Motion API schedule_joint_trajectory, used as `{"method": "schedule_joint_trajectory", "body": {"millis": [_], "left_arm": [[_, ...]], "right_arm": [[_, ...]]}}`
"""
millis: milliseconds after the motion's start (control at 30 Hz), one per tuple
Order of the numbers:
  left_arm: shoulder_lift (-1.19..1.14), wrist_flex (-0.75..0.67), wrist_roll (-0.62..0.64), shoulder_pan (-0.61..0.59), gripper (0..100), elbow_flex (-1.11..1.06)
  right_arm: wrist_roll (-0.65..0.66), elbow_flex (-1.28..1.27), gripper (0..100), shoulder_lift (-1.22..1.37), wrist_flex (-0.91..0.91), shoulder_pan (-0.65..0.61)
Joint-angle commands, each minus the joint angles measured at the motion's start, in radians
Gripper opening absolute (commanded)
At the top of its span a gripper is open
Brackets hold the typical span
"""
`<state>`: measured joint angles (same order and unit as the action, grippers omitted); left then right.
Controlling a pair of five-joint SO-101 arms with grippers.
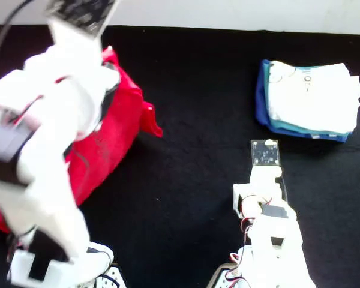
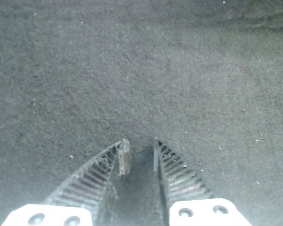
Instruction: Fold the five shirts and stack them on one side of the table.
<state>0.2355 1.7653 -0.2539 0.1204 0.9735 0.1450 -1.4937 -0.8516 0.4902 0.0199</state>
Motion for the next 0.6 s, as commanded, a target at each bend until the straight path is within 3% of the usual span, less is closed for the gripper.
{"method": "schedule_joint_trajectory", "body": {"millis": [0,133,267,400,567], "left_arm": [[0.119,0.008,-0.002,-0.088,1,-0.136],[0.182,0.002,-0.014,-0.280,1,-0.470],[0.173,0.000,-0.129,-0.464,1,-0.759],[0.140,-0.068,-0.230,-0.602,1,-0.998],[0.068,-0.189,-0.284,-0.700,1,-1.237]], "right_arm": [[0.003,-0.002,9.1,-0.007,-0.021,-0.008],[0.003,-0.002,9.1,-0.007,-0.021,-0.008],[0.005,0.042,9.1,-0.008,0.035,-0.008],[0.005,0.265,9.1,-0.004,0.236,-0.058],[0.005,0.582,9.1,0.002,0.456,-0.223]]}}
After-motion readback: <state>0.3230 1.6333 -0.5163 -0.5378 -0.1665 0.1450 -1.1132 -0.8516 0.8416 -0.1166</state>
